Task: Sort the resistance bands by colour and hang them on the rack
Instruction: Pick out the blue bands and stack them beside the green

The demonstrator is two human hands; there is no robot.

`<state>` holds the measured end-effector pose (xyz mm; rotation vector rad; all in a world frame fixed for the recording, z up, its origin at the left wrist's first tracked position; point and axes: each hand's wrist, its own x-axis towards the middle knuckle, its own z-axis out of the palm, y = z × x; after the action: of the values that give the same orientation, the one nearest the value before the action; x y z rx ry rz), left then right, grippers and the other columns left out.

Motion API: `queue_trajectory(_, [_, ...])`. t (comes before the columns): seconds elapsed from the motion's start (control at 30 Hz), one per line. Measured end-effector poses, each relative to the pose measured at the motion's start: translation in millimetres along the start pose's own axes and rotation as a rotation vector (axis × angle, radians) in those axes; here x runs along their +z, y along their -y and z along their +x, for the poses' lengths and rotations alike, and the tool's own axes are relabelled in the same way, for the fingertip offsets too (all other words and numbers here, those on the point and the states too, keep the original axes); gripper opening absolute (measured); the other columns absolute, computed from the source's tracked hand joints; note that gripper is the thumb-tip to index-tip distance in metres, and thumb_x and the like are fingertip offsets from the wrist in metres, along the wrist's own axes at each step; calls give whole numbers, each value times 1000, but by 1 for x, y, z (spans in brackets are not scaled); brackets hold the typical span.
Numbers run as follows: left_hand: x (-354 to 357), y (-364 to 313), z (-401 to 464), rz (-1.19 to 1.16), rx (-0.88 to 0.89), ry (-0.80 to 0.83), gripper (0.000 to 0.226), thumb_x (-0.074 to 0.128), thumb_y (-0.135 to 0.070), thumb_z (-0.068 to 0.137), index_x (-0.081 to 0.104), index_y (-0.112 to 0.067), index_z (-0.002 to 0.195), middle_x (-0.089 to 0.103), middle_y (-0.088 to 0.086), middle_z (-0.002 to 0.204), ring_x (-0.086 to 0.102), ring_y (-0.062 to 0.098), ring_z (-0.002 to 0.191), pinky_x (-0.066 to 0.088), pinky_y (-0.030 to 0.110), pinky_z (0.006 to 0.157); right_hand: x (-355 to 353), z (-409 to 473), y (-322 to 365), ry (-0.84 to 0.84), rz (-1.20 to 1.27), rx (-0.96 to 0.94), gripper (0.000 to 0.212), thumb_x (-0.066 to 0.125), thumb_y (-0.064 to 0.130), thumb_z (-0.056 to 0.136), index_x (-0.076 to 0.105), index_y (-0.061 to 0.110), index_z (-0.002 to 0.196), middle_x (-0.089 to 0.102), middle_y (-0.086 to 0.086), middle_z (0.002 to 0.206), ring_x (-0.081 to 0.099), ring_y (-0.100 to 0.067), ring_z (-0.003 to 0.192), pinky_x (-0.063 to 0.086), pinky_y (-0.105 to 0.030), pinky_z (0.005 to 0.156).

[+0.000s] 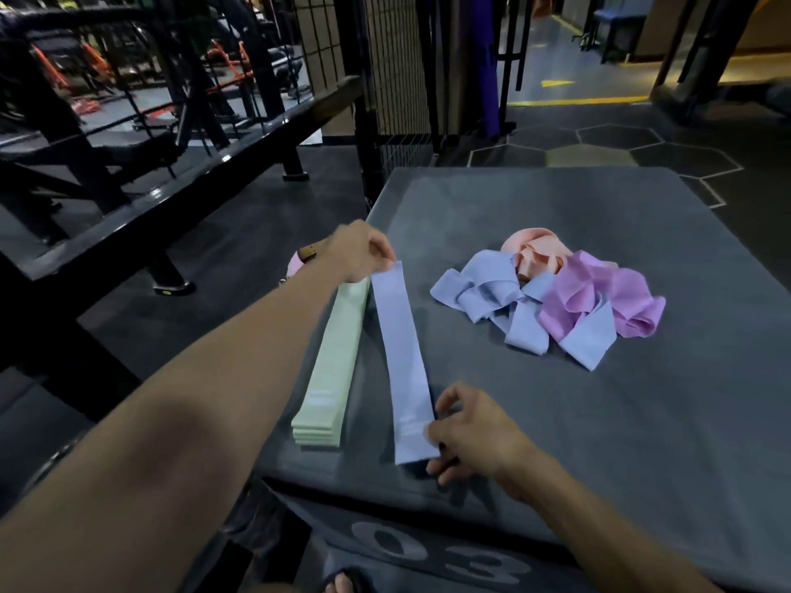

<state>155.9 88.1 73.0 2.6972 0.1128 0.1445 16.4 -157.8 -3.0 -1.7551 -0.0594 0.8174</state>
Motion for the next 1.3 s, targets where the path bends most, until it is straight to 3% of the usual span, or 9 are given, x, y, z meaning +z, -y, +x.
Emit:
queue_trajectory(0.1, [19,5,7,45,11,-17,8,79,-22,83,78,-28,87,73,-12,84,69,9,86,52,25,79,5,8,1,12,-69,-32,15,53,3,89,48,11,102,58,-8,60,66,-29,53,53,-38,51])
queue_trajectory(0.2, [32,5,11,108,-28,-57,4,77,-28,85,77,-33,86,69,-16,83,64,7,89,42,26,82,10,11,6,51,-96,-70,9,52,3,94,49,10,98,58,-13,74,64,-24,47,49,-30,40])
queue_trajectory(0.33, [48,9,22,93,-16,-65,16,78,-27,84,70,-37,75,68,-15,77,66,14,90,47,40,94,12,15,8,102,-116,-96,4,52,5,97,53,9,95,57,-13,74,63,-22,44,46,-26,36])
queue_trajectory(0.5, [63,9,32,113,4,-70,1,76,-34,85,76,-35,86,75,-9,87,68,13,90,47,30,85,7,19,7,146,-63,-88,4,51,3,98,53,6,98,63,-15,69,61,-24,42,46,-27,35])
queue_trajectory(0.67, [73,10,39,141,16,-85,2,76,-33,85,77,-34,86,76,-6,89,67,20,95,50,40,93,6,22,6,138,-71,-77,5,50,6,99,53,7,96,63,-11,66,59,-22,40,46,-28,36])
queue_trajectory(1.03, [87,15,41,210,21,-131,8,69,-32,91,76,-35,92,75,-6,95,64,23,101,46,39,93,0,27,7,78,-182,-91,8,52,14,100,58,9,97,62,-5,62,54,-22,40,46,-27,37])
queue_trajectory(1.3, [91,14,39,248,70,-215,6,67,-28,93,74,-30,93,69,-7,98,55,23,102,36,34,87,-3,30,7,12,-333,-144,13,53,19,92,64,19,85,54,5,46,49,-20,37,41,-25,39])
